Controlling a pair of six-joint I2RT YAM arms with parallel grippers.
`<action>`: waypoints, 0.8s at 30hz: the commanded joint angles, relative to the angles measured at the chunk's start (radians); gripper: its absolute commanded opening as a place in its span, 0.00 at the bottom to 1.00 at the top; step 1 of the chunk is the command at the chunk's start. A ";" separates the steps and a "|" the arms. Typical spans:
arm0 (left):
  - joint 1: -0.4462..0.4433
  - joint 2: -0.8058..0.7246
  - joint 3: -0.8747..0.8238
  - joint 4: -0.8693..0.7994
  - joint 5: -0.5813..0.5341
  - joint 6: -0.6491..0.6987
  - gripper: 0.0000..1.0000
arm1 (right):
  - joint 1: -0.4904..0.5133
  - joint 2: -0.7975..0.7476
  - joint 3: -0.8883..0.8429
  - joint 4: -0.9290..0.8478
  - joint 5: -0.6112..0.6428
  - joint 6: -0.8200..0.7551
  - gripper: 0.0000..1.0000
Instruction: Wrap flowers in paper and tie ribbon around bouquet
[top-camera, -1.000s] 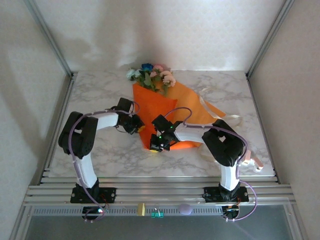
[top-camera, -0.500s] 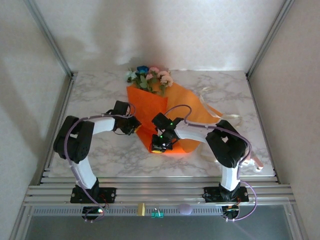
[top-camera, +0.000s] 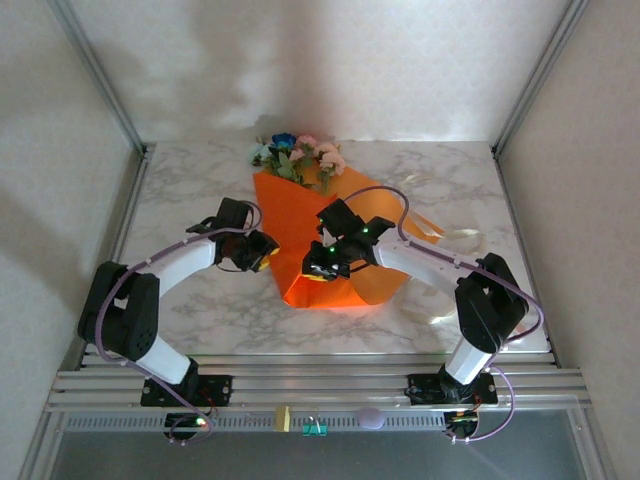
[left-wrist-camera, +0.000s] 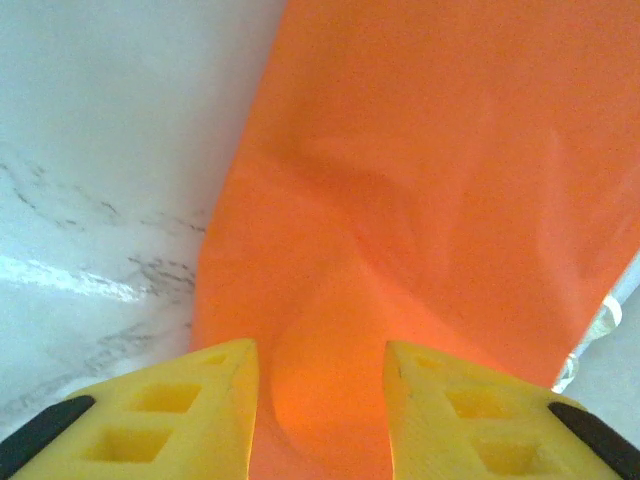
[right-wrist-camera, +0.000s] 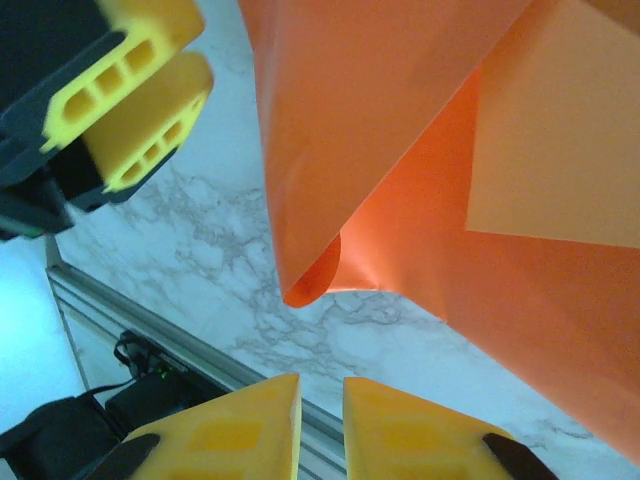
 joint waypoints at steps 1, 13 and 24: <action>-0.030 -0.007 0.068 -0.060 0.001 -0.009 0.38 | 0.002 -0.014 0.019 -0.005 0.027 0.042 0.19; -0.165 0.034 0.072 -0.061 -0.037 -0.064 0.39 | -0.014 0.013 -0.050 0.174 0.039 0.201 0.35; -0.191 -0.023 -0.125 -0.018 -0.073 -0.061 0.38 | -0.038 0.098 -0.087 0.185 0.035 0.232 0.33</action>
